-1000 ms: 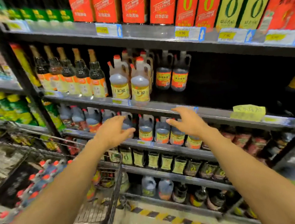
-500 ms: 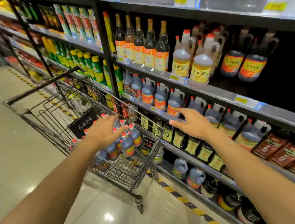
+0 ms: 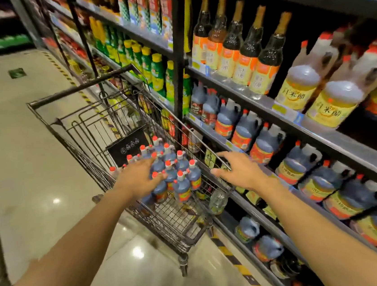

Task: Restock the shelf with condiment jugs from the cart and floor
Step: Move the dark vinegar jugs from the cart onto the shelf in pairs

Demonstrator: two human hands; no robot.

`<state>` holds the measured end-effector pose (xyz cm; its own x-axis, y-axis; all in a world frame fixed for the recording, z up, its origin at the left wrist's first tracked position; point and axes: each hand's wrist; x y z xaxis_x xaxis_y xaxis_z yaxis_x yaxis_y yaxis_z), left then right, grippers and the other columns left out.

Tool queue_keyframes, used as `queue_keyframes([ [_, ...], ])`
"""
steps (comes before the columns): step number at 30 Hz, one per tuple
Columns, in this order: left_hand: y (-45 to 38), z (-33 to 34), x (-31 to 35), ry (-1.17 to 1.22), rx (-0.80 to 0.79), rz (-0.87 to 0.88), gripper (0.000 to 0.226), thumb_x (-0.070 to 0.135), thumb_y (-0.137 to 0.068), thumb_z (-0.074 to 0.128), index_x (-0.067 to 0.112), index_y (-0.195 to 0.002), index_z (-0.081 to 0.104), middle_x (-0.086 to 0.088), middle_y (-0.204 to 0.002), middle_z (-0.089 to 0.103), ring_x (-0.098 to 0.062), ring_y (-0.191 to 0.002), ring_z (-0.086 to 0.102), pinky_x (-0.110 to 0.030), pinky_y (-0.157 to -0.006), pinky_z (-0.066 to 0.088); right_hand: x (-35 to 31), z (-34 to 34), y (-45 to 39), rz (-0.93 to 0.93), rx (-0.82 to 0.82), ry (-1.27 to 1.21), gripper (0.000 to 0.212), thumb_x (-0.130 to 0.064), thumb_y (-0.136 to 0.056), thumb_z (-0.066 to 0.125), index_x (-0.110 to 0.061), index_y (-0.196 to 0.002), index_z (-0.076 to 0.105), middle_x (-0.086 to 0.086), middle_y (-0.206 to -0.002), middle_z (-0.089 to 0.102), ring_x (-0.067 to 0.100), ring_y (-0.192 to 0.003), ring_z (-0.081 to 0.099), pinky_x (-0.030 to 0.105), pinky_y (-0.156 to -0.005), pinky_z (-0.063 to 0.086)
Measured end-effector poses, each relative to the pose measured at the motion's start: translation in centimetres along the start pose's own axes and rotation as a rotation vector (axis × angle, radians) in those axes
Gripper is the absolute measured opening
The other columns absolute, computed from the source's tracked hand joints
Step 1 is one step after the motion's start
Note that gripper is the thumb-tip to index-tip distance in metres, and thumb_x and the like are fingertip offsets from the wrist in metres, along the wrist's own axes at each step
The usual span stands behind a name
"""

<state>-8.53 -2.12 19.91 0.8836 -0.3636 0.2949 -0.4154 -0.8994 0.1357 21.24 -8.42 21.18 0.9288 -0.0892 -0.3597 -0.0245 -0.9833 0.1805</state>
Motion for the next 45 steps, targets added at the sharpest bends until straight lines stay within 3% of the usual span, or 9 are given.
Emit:
queue_keyframes([
  [5, -4.7, 4.2, -2.0, 0.113, -0.098, -0.045, 0.073, 0.069, -0.09, 0.05, 0.02, -0.143, 0.044, -0.013, -0.13, 0.062, -0.034, -0.114, 0.061, -0.045, -0.092, 0.051, 0.8, 3.0, -5.5, -0.01, -0.101, 0.013, 0.074, -0.061, -0.092, 0.058, -0.02, -0.151, 0.04, 0.006, -0.153, 0.047, 0.028, -0.138, 0.045, 0.048, -0.107, 0.044],
  [15, -14.3, 16.5, -3.8, 0.362, -0.121, -0.188, 0.073, 0.064, -0.085, 0.056, 0.012, -0.136, 0.051, -0.015, -0.126, 0.063, -0.036, -0.117, 0.059, -0.044, -0.09, 0.05, 6.4, 13.1, -18.8, -0.058, -0.271, -0.147, 0.056, -0.032, -0.092, 0.073, -0.014, -0.141, 0.052, 0.008, -0.136, 0.06, 0.026, -0.126, 0.055, 0.031, -0.097, 0.042],
  [20, -20.5, 22.8, -4.3, 0.45, -0.049, -0.291, 0.068, 0.065, -0.076, 0.07, 0.011, -0.116, 0.059, -0.011, -0.103, 0.065, -0.033, -0.099, 0.062, -0.035, -0.071, 0.041, 9.8, 17.2, -25.4, -0.085, -0.212, -0.211, 0.051, 0.005, -0.085, 0.071, 0.003, -0.132, 0.055, -0.001, -0.11, 0.062, -0.007, -0.098, 0.057, -0.005, -0.08, 0.031],
  [23, -23.5, 25.9, -3.6, 0.49, -0.038, -0.254, 0.062, 0.055, -0.072, 0.077, 0.006, -0.109, 0.063, -0.013, -0.104, 0.067, -0.032, -0.098, 0.062, -0.033, -0.07, 0.038, 10.9, 20.6, -29.7, -0.109, -0.183, -0.202, 0.058, -0.009, -0.088, 0.072, -0.008, -0.141, 0.05, 0.013, -0.136, 0.057, 0.024, -0.125, 0.054, 0.021, -0.103, 0.039],
  [26, -24.8, 28.4, -3.3, 0.515, -0.067, -0.282, 0.063, 0.065, -0.063, 0.071, 0.011, -0.094, 0.063, -0.004, -0.091, 0.069, -0.026, -0.087, 0.062, -0.036, -0.067, 0.042, 12.0, 23.5, -32.0, -0.162, -0.264, -0.15, 0.061, -0.013, -0.086, 0.075, -0.011, -0.141, 0.05, 0.011, -0.142, 0.054, 0.029, -0.133, 0.049, 0.043, -0.109, 0.04],
  [29, -24.4, 30.4, -3.4, 0.522, -0.017, -0.335, 0.032, 0.033, -0.073, 0.085, 0.015, -0.081, 0.06, -0.005, -0.079, 0.063, -0.029, -0.081, 0.06, -0.032, -0.062, 0.025, 12.9, 25.0, -32.6, -0.175, -0.279, -0.136, 0.044, -0.017, -0.083, 0.079, -0.012, -0.123, 0.06, 0.008, -0.118, 0.061, 0.026, -0.111, 0.053, 0.039, -0.088, 0.044],
  [32, -23.9, 31.6, -4.0, 0.553, 0.058, -0.318, 0.026, 0.025, -0.075, 0.086, 0.01, -0.085, 0.067, -0.007, -0.078, 0.068, -0.03, -0.078, 0.062, -0.033, -0.062, 0.029, 13.6, 25.6, -32.6, -0.204, -0.243, -0.144, 0.034, -0.021, -0.082, 0.08, -0.012, -0.108, 0.061, 0.005, -0.099, 0.058, 0.024, -0.096, 0.048, 0.03, -0.071, 0.03],
  [41, -24.1, 30.0, -7.5, 0.47, -0.143, -0.111, 0.029, 0.026, -0.073, 0.082, 0.01, -0.096, 0.072, -0.004, -0.084, 0.071, -0.025, -0.08, 0.063, -0.038, -0.072, 0.048, 11.4, 24.9, -29.9, -0.169, -0.232, -0.054, 0.036, -0.037, -0.088, 0.073, -0.013, -0.107, 0.055, -0.006, -0.097, 0.046, 0.021, -0.098, 0.041, 0.033, -0.074, 0.031],
  [45, -23.8, 29.2, -8.9, 0.401, -0.219, -0.058, 0.031, 0.028, -0.073, 0.081, 0.016, -0.1, 0.072, -0.002, -0.092, 0.073, -0.024, -0.087, 0.065, -0.043, -0.078, 0.05, 10.6, 25.6, -28.3, -0.167, -0.265, -0.06, 0.039, -0.038, -0.086, 0.075, -0.015, -0.111, 0.056, 0.001, -0.109, 0.058, 0.025, -0.107, 0.046, 0.037, -0.082, 0.04],
])
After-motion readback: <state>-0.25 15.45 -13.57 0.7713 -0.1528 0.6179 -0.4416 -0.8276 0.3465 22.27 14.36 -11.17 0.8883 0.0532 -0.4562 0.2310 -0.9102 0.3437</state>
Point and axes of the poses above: each hand's wrist, its own y-axis away from the middle knuckle, its own z-axis out of the palm, x = y × z
